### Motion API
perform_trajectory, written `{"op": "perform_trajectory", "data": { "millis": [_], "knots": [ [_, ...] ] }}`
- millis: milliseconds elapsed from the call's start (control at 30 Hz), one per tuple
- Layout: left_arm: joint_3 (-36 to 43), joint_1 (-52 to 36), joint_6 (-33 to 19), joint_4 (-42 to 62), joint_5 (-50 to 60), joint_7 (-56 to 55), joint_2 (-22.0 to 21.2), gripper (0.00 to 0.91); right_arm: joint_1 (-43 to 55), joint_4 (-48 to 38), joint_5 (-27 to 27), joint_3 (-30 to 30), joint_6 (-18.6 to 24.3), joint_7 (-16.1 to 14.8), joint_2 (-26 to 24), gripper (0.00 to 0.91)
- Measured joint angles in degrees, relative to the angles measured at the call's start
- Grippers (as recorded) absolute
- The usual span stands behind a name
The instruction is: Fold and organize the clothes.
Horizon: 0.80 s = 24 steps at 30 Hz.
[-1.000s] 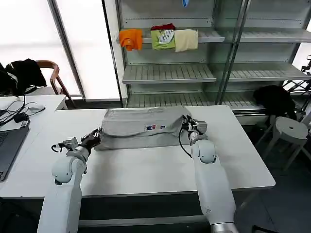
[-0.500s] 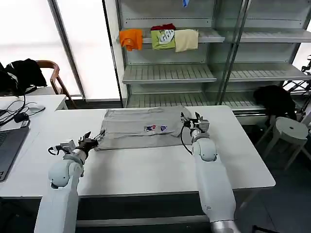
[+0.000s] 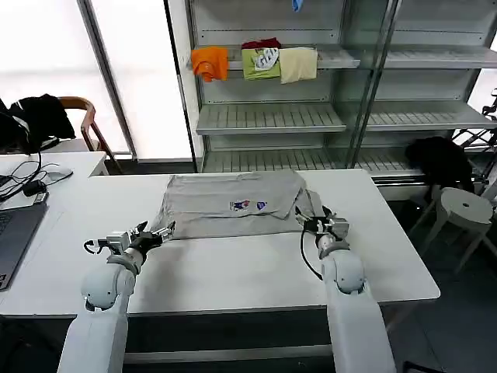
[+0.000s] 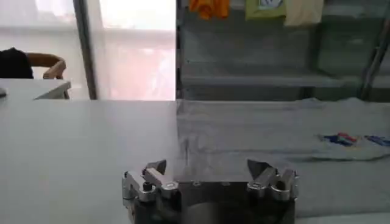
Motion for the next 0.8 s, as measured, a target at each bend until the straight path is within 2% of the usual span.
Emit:
{"op": "perform_trajectory", "data": {
  "millis": [133, 167, 233, 267, 300, 367, 400, 433, 567, 633, 700, 733, 800],
  "knots": [
    [0.09, 0.13, 0.19, 0.0, 0.74, 0.02, 0.07, 0.907, -1.47, 0.62, -0.26, 0.22, -0.25, -0.23, -0.42, 0.907],
    [0.09, 0.15, 0.22, 0.01, 0.88, 0.01, 0.06, 0.907, -1.71, 0.64, -0.42, 0.23, -0.25, -0.3, -0.42, 0.846],
    [0.11, 0.23, 0.27, 0.06, 1.13, 0.01, 0.1, 0.907, -2.05, 0.72, -0.62, 0.27, -0.25, -0.37, -0.49, 0.655],
    [0.11, 0.29, 0.3, 0.12, 1.23, 0.01, 0.12, 0.907, -2.18, 0.73, -0.78, 0.3, -0.25, -0.4, -0.53, 0.494],
    [0.12, 0.37, 0.34, 0.18, 1.36, 0.02, 0.16, 0.907, -2.29, 0.73, -0.87, 0.3, -0.25, -0.45, -0.56, 0.282],
    [0.12, 0.47, 0.38, 0.35, 1.61, 0.02, 0.23, 0.856, -2.47, 0.72, -1.12, 0.28, -0.21, -0.49, -0.63, 0.091],
    [0.11, 0.53, 0.4, 0.48, 1.71, 0.02, 0.29, 0.796, -2.53, 0.66, -1.22, 0.28, -0.17, -0.54, -0.66, 0.01],
    [0.11, 0.59, 0.42, 0.55, 1.88, 0.03, 0.3, 0.756, -2.6, 0.57, -1.25, 0.28, -0.14, -0.59, -0.68, 0.0],
    [0.07, 0.99, 0.48, 0.7, 2.07, 0.25, 0.38, 0.474, -2.81, 0.4, -1.26, 0.25, 0.09, -0.71, -0.7, 0.0],
    [0.0, 1.22, 0.5, 0.75, 2.12, 0.33, 0.4, 0.222, -2.93, 0.46, -1.26, 0.18, 0.14, -0.78, -0.82, 0.0],
    [-0.08, 1.4, 0.52, 0.74, 2.13, 0.44, 0.41, 0.131, -3.08, 0.64, -1.31, 0.07, 0.16, -0.88, -0.96, 0.0],
    [-0.11, 1.49, 0.52, 0.73, 2.13, 0.48, 0.42, 0.03, -3.15, 0.73, -1.34, 0.01, 0.16, -0.94, -0.99, 0.0],
    [-0.16, 1.7, 0.54, 0.64, 2.13, 0.6, 0.41, 0.02, -3.27, 0.92, -1.4, -0.14, 0.16, -1.0, -1.0, 0.0]
  ]
}}
